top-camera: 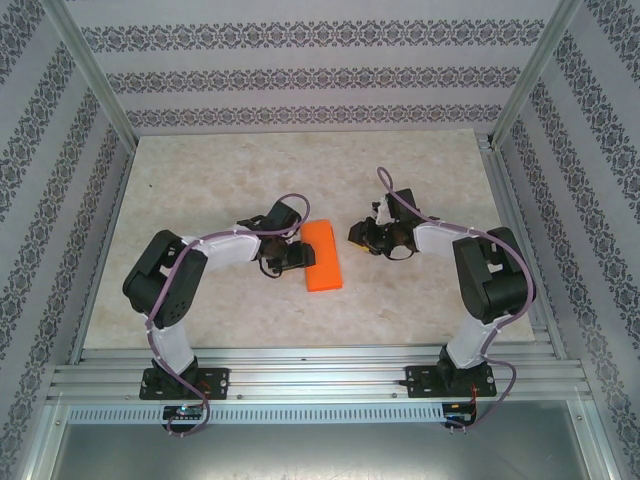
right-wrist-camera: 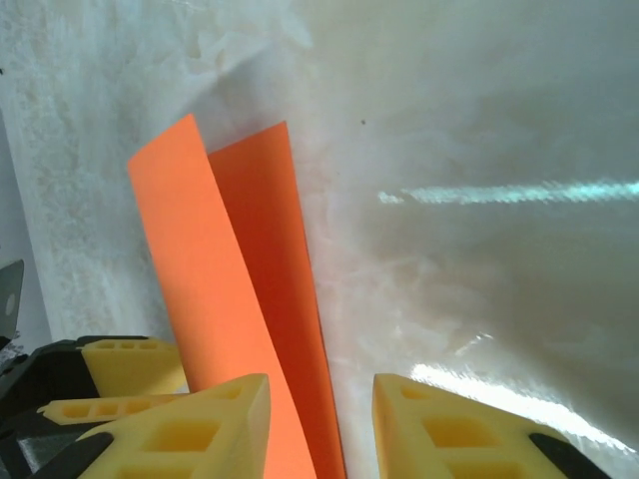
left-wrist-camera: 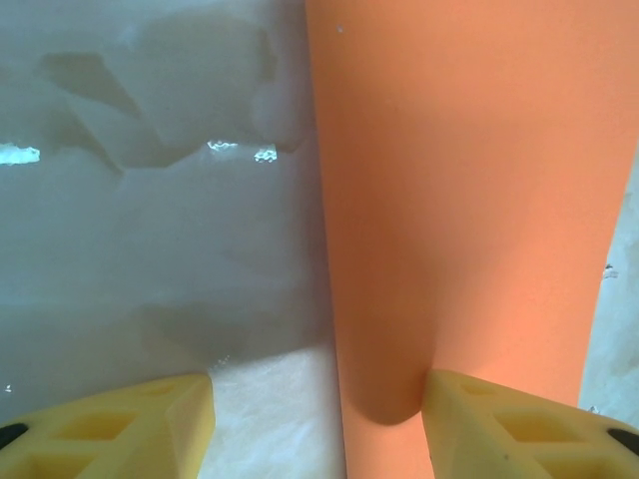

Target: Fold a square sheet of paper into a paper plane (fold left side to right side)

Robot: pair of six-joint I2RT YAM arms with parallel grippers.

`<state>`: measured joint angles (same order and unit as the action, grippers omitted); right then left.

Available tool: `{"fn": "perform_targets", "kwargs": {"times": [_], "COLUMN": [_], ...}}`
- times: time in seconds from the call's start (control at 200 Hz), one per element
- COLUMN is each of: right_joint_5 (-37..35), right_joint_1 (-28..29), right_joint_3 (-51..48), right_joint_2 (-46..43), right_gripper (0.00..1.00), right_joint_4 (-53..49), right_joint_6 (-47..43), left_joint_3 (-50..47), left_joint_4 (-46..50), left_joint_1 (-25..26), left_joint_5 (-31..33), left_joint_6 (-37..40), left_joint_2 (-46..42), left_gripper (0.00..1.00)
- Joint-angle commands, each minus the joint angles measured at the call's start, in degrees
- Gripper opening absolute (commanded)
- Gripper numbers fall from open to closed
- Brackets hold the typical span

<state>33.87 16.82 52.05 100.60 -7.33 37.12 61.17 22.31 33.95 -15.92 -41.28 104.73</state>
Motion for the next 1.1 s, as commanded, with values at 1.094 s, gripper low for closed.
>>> {"fn": "perform_targets", "kwargs": {"times": [1.094], "right_joint_5": [1.1], "right_joint_1": [5.2], "right_joint_3": [-2.5], "right_joint_2": [-0.8], "right_gripper": [0.21], "right_joint_4": [1.2], "right_joint_6": [1.5], "left_joint_3": [4.8], "left_joint_4": [-3.6], "left_joint_1": [4.1], "left_joint_5": [0.4], "left_joint_6": [3.0], "left_joint_2": [10.0], "left_gripper": [0.6]}}
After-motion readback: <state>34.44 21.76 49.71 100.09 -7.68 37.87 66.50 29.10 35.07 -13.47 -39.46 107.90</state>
